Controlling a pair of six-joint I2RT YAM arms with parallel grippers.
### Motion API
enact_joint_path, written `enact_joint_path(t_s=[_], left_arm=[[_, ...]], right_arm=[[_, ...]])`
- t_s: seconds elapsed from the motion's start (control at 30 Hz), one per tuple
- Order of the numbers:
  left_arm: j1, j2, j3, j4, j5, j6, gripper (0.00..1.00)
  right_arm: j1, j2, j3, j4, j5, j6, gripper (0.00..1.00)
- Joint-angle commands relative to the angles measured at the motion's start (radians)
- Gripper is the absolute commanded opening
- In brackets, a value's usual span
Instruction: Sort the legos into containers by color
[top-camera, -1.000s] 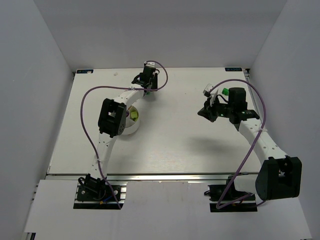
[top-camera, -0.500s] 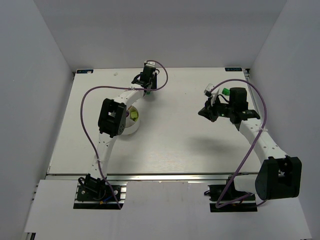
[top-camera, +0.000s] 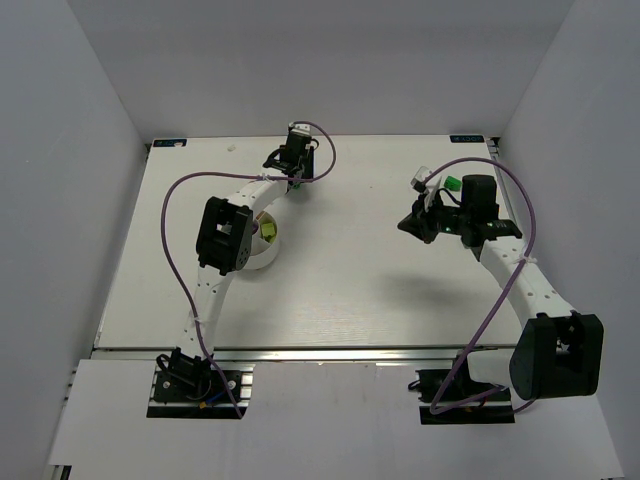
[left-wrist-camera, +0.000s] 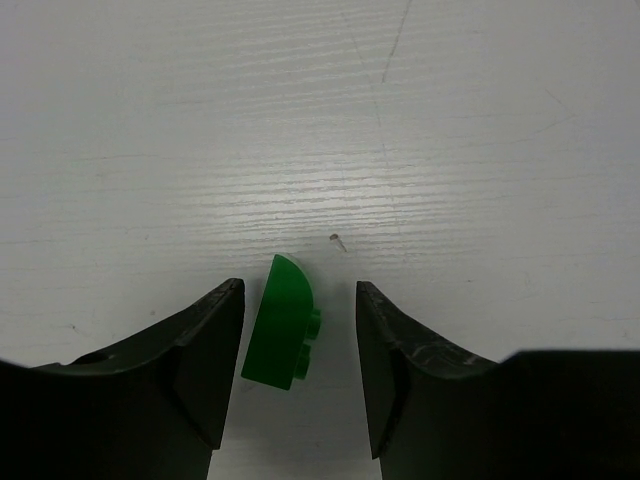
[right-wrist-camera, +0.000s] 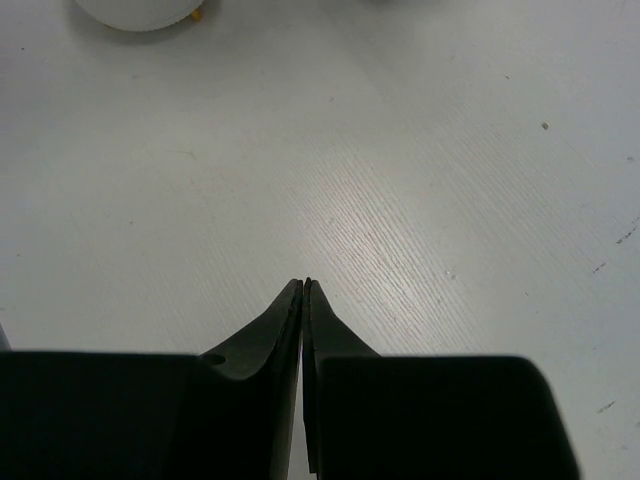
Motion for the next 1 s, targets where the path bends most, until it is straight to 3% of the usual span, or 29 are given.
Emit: enact_joint_path(t_s=[0.0,0.5,0.77,0.97], left_arm=[[-0.001,-0.008,-0.006,-0.003,-0.013,0.003,0.59],[-0.001,-0.005,-0.021,-0.02,-0.004,0.009,0.52],[-0.001,-0.016,-0.021,-0.013,0.005,0.011,0.35],[-0.001,-0.094,-0.035,0.009,0.091,0.043,0.11]], right_arm=[[-0.011,-0.004,-0.002,0.021,-0.029,0.007,0.08],[-0.025,-0.013,-0.002,0.021,-0.043,0.013,0.08],[-0.033,-0.017,-0.003,0.021,-0.049,0.013,0.08],[-0.039,-0.021,-0.005,0.021,-0.059,0.016,0.08]])
